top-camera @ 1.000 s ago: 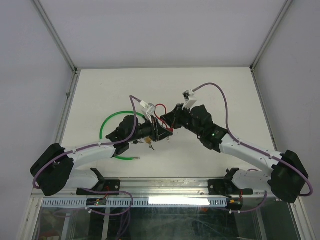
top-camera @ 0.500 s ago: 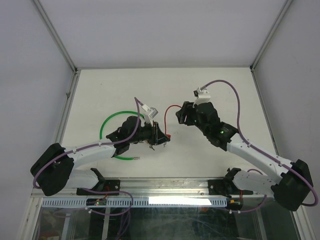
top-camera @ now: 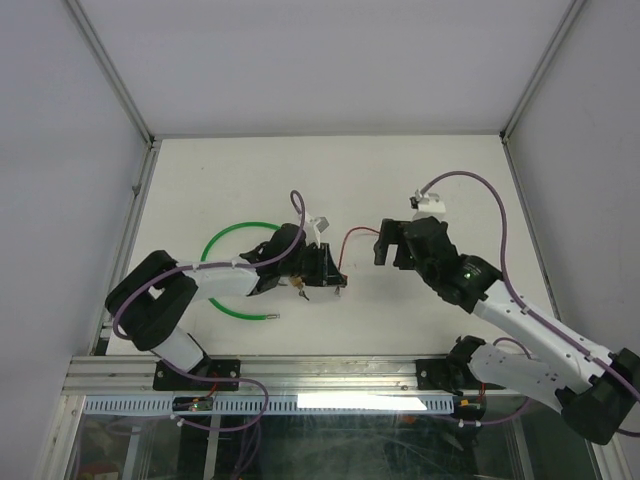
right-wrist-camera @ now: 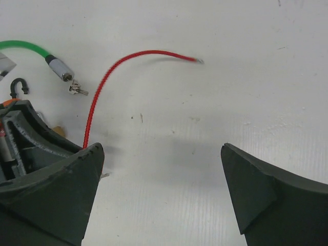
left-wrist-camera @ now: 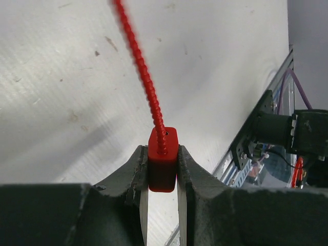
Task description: Unlock with the key
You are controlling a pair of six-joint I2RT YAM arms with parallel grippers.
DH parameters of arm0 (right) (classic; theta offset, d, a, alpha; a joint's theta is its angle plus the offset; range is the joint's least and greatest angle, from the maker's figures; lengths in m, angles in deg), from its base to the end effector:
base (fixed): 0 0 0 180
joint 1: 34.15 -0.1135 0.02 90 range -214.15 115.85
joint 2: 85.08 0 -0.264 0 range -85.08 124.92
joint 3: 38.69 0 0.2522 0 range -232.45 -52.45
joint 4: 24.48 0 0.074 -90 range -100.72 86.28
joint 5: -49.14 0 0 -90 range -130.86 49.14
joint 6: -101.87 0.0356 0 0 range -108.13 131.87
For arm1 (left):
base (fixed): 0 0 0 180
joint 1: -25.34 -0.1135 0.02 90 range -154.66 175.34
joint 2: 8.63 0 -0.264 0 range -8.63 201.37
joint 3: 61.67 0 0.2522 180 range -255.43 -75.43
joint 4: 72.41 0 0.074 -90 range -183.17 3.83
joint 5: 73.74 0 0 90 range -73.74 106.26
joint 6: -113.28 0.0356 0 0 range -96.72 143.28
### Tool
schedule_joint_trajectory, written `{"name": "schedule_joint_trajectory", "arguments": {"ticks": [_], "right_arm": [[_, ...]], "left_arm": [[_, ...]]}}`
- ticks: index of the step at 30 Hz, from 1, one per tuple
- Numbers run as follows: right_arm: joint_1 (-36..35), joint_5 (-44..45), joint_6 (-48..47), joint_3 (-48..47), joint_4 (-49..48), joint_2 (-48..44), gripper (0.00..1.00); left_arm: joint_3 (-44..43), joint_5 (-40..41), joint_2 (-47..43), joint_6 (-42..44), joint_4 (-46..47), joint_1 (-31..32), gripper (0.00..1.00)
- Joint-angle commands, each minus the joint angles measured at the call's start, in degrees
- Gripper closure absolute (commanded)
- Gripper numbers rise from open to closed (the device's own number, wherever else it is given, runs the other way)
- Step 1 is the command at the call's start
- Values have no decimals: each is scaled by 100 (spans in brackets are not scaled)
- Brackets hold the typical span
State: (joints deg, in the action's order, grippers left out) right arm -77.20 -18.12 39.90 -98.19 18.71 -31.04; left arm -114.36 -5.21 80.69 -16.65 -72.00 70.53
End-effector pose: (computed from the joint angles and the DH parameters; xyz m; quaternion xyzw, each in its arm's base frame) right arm 0.1559 0.1268 0.2858 -0.0289 0.8839 0.1070 0.4543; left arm 0.2062 -0.2261 0.1637 0.1244 0.8715 -0.4229 0.2149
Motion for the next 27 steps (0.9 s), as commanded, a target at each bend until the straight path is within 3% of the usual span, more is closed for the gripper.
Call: {"name": "schedule_joint_trajectory", "arguments": {"ticks": [1,6,12,15,21,27], "right_arm": [[-19,376,160,113,211,-749,0],[-20,431,157,619,-38,-1581,0],[-24,579,98,612,117,-1875,0],[-20,629,103,582,257,-1778,0],[-20,850,57,479,513,-1701,0],[-24,1095,-101,389,773,-1902,0]], "left_arm": [[-519,-107,283,-386,-195,-160,100],[-844,-40,724,-645,-366,-324,99],[-958,255,847,-707,-776,-401,68],[-830,422,685,-759,-811,-426,45],[-649,746,45,-721,-1043,-573,26],[-369,1098,-1311,-552,-1586,-1166,5]]}}
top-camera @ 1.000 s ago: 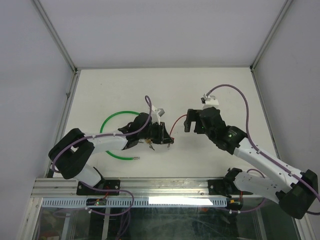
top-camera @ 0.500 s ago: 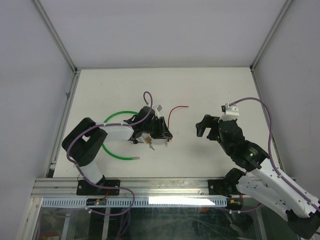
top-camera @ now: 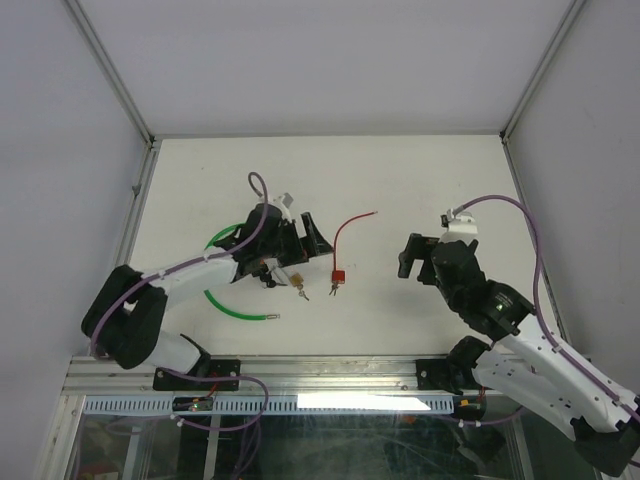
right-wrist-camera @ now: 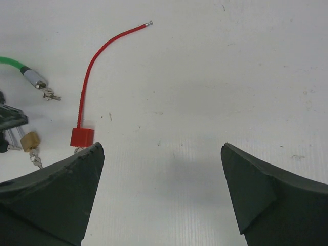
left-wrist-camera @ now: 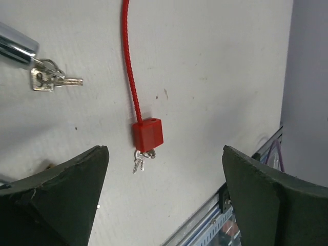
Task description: Unlock with the key
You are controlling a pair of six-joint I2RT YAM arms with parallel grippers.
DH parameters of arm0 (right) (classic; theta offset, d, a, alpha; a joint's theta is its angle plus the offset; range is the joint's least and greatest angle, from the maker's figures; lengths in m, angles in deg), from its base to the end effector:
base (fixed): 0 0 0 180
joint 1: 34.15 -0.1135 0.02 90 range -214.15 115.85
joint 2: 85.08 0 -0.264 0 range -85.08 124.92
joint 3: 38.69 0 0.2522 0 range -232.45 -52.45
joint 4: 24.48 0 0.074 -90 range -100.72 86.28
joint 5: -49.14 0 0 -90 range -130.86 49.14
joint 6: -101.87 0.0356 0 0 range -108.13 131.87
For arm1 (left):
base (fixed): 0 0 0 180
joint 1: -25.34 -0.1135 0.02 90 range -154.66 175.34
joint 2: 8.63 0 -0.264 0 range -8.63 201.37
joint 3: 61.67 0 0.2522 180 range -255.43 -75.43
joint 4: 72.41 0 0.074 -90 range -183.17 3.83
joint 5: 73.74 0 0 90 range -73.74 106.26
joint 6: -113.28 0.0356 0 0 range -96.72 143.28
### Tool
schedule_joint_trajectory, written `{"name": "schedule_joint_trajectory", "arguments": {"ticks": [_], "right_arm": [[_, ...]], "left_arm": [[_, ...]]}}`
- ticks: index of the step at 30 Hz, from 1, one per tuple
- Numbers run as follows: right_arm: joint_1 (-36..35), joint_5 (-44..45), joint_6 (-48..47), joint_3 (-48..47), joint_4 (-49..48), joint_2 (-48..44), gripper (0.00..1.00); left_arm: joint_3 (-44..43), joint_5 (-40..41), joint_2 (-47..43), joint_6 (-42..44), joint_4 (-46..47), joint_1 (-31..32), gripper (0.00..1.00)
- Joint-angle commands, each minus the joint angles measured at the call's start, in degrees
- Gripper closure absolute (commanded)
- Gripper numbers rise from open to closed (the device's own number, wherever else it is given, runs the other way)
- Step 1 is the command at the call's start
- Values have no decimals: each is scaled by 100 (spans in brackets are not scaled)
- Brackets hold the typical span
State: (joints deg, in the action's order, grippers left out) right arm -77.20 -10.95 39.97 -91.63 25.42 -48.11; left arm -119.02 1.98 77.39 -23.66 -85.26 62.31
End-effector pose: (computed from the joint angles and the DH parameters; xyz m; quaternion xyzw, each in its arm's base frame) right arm 0.1134 0.0816 0.2831 0.0093 0.8613 0.0789 0.5019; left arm 0.2378 -0.1900 0.1839 -0.0278 0.9058 -0.3566 0.2272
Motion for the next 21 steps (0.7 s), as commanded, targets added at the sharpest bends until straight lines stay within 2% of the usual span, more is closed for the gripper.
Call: {"name": "schedule_joint_trajectory", "arguments": {"ticks": [1,6,9,13,21], "right_arm": [[-20,418,-121,-281,167,-248,0],[-20,662,-52,-277,424,-646,0],[-25,782,-56,-245,429,-966,0],[-22,887,-61,-248,481,-1274,0],[-22,869,-94,-178,349,-1281,0]], "left_arm": [[127,478,-1234,228,-406,-465,2],[139,1205,-2596,769,-1358,-979,1],[-5,1856,-3390,1157,-1931,-1015,1],[-341,2279,-4321,1745,-2583,-1012,1],[-459,2775,-5418,2748,-2750,-1016,1]]}}
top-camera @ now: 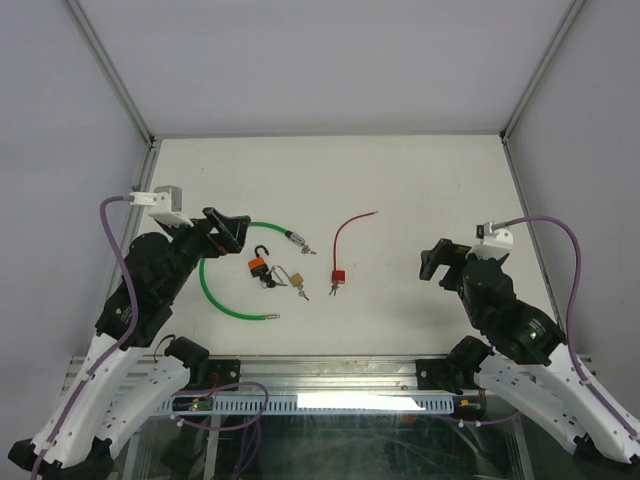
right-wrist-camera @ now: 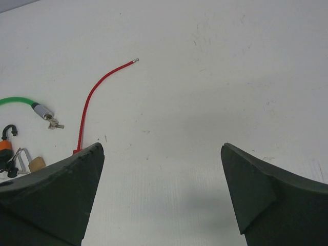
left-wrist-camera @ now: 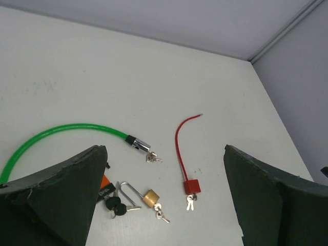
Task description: Unlock with the key
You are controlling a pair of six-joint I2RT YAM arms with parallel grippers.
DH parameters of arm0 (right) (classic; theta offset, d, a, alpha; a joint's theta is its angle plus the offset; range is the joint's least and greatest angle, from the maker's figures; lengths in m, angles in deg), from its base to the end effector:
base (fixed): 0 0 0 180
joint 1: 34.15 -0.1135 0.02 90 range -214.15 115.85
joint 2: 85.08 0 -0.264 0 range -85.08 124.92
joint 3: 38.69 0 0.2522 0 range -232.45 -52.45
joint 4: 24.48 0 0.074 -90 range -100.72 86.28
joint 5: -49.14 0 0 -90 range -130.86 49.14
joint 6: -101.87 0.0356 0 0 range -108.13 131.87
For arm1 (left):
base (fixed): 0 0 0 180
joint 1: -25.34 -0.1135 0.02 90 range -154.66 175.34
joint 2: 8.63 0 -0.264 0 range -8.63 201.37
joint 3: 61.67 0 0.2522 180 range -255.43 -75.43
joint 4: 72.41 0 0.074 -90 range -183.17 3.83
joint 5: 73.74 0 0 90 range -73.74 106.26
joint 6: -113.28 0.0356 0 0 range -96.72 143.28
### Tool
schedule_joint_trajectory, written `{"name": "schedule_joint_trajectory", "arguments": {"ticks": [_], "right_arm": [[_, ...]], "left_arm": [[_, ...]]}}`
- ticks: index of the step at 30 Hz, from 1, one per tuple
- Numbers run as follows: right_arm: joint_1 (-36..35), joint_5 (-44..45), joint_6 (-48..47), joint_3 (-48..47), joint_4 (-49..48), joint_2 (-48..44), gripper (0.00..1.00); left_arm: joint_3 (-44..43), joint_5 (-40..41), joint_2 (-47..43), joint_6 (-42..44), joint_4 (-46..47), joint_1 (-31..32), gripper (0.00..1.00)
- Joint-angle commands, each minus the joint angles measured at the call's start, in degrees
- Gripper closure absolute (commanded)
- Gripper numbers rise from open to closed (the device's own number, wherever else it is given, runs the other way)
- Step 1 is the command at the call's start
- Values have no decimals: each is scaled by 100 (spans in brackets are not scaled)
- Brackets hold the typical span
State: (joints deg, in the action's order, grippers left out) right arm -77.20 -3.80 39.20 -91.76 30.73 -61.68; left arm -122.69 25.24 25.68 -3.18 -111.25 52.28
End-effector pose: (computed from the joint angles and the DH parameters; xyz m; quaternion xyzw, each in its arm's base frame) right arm 0.0799 0.0452 0.2990 0.0582 0.8177 0.0717 0.5682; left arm 0.1219 -0.0557 0.3527 -0.0459 0.7757 -0.2271 0.5871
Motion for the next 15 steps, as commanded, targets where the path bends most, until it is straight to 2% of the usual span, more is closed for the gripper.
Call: {"name": "schedule_joint_trajectory", "arguments": {"ticks": [1,4,15], "right_arm": [[-22,128,-17,-170,-196,117,0],[-25,55,-51,-142,-301,217,0],[-20,59,-140,-149,-492,374,0]], "left_arm": [[-35,554,-304,725,-135,-13,1],[218,778,-418,706,-1,-13,1],[427,640,-471,772,135,-82,1]]}}
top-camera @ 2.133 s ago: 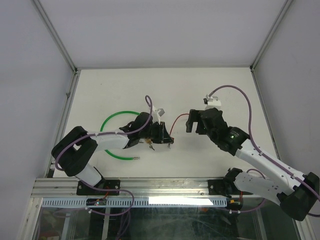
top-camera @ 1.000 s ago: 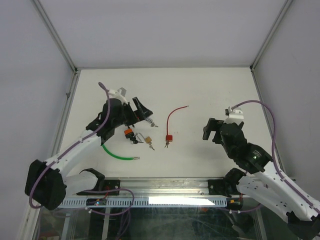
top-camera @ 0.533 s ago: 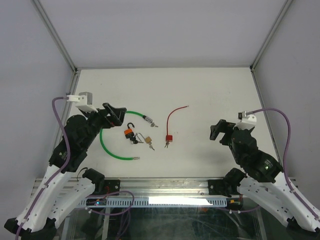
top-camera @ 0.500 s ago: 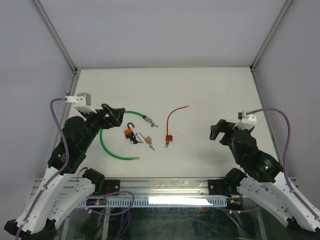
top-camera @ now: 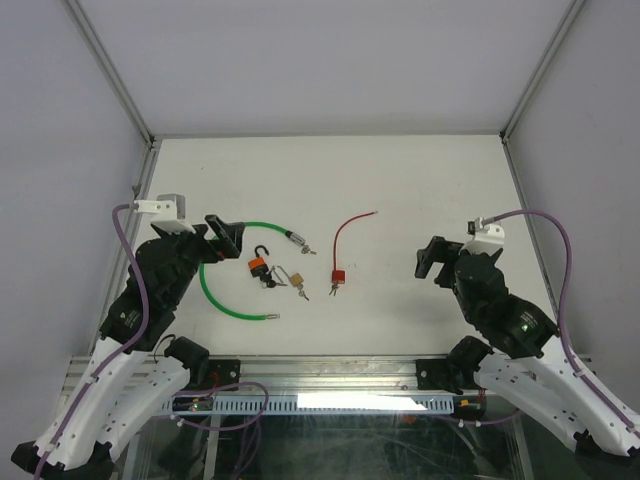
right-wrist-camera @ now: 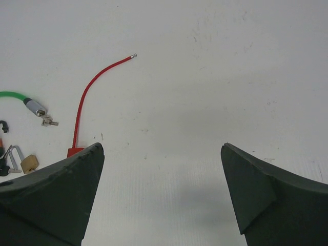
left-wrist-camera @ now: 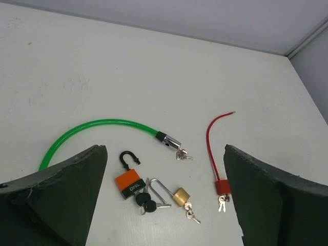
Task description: Unlock with the key
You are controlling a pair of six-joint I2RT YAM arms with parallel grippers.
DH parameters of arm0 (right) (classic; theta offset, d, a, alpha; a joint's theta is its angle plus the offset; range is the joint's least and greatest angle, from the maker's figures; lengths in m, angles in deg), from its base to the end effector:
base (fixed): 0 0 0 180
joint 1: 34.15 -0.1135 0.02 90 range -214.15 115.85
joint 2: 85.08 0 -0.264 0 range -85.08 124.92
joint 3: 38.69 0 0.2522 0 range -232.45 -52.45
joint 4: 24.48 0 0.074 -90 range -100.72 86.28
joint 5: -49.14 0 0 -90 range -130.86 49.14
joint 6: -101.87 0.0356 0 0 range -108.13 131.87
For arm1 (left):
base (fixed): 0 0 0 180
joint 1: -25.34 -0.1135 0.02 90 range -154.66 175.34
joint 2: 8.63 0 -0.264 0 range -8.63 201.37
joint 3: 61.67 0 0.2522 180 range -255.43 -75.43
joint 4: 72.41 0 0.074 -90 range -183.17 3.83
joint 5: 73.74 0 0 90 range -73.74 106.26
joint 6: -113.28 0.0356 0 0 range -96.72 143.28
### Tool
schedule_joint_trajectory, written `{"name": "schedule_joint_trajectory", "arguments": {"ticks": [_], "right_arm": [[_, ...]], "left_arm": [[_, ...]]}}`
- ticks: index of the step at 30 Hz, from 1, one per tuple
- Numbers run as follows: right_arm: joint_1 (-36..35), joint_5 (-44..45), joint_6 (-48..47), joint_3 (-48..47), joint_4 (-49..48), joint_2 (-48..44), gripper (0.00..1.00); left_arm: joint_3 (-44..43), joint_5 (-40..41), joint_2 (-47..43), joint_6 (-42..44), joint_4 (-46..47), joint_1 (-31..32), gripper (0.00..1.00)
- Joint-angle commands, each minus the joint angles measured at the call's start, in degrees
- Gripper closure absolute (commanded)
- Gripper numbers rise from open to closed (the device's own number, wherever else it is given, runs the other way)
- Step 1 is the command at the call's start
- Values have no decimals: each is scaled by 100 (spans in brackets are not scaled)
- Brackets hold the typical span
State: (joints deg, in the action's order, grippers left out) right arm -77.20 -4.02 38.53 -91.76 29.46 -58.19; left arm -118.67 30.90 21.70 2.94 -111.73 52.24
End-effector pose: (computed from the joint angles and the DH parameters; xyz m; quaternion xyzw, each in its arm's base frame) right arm 0.0888 0.0537 0.2964 0.0459 0.8272 0.0583 0.5570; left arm 0.1140 -0.0478 0.3363 -0.0352 0.7776 -0.1572 0.6077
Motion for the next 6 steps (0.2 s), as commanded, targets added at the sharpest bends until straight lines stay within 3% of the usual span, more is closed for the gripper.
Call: {"name": "schedule_joint_trajectory", "arguments": {"ticks": [1,6], "right_arm": [[-23,78,-84,-135,-389,17,0],[-22,-29,-151,-141,-457,-15,0]], "left_arm": [[27,76,-79,161,179,-87,1],[40,44,-80,189,183,-120,1]]}}
